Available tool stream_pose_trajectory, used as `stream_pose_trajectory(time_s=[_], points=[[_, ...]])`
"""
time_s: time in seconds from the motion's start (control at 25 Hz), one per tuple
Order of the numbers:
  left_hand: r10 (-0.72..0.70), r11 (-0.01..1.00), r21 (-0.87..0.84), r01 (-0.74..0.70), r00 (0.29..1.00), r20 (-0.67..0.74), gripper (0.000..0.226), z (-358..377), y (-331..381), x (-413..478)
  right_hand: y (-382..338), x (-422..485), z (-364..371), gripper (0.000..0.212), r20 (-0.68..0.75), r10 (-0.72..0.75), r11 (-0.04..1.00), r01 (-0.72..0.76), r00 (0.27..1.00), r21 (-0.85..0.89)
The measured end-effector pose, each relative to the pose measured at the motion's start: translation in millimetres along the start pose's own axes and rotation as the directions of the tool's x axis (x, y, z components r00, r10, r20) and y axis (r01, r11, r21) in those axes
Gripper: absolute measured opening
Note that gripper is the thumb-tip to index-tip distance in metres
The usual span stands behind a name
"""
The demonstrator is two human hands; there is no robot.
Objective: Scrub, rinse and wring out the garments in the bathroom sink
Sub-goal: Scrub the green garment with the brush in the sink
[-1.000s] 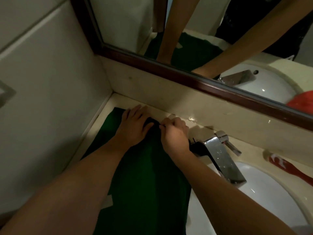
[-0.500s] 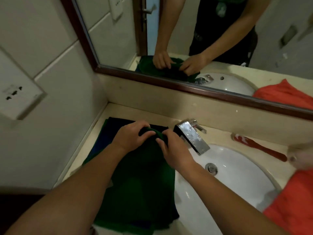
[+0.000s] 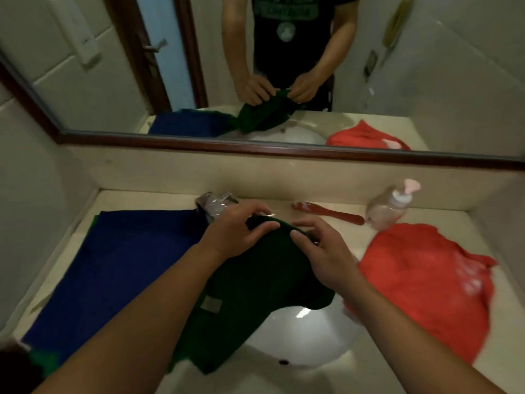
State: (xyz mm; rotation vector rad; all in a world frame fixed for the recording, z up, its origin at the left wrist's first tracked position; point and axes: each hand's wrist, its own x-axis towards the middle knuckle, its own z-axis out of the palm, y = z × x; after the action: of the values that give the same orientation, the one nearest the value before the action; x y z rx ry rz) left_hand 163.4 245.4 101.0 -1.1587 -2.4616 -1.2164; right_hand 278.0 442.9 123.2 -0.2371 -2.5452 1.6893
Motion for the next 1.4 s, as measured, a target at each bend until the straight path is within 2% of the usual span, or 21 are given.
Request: stream_pose_trajectory(time_s=[0.12,0.32,0.48,0.76,0.96,1.12,1.24,1.4], points=[[-0.100,0.992,-0.078,0.103,0.994,0.040,0.033,68.5,42.9,29.8,39.3,-16.9,-63.3,0.017,-0.132,0.100,0.993,-0.090,0.986,0.076],[-0.258,0.942,-0.155,0.299,0.936,0.239,0.017,173.8,93.8,65.9,102.1,-26.0,-151.6,0.012,-0.265,0.262,0.961,-0.225,0.928,0.161],[-0.258,0.938,-0.178,0.298,0.942,0.216,0.007,222.0,118.5,100.6,134.7,-5.4,-204.7,0.008,-0.349,0.275,0.961,-0.248,0.896,0.123],[-0.419,0.880,-0.123,0.459,0.872,0.251,0.009,271.2,119.8,165.4,157.2,43.7,-249.3,0.022,-0.375,0.294,0.954,-0.293,0.879,0.061],[-0.408,0.875,-0.182,0.448,0.886,0.218,0.006,271.1,105.9,192.8,146.7,72.7,-258.6,0.033,-0.304,0.212,0.977,-0.202,0.929,0.063],[-0.389,0.879,-0.218,0.423,0.903,0.182,0.013,272.7,98.9,197.7,140.9,87.2,-257.9,0.025,-0.305,0.151,0.985,-0.118,0.940,0.123],[-0.380,0.873,-0.243,0.422,0.902,0.204,0.013,277.3,93.7,200.6,146.7,91.5,-256.9,0.021,-0.312,0.169,0.973,-0.108,0.935,0.203],[-0.402,0.861,-0.240,0.449,0.889,0.220,0.011,278.6,89.9,201.5,147.4,96.6,-259.4,0.021,-0.253,0.174,0.979,-0.141,0.952,0.146]])
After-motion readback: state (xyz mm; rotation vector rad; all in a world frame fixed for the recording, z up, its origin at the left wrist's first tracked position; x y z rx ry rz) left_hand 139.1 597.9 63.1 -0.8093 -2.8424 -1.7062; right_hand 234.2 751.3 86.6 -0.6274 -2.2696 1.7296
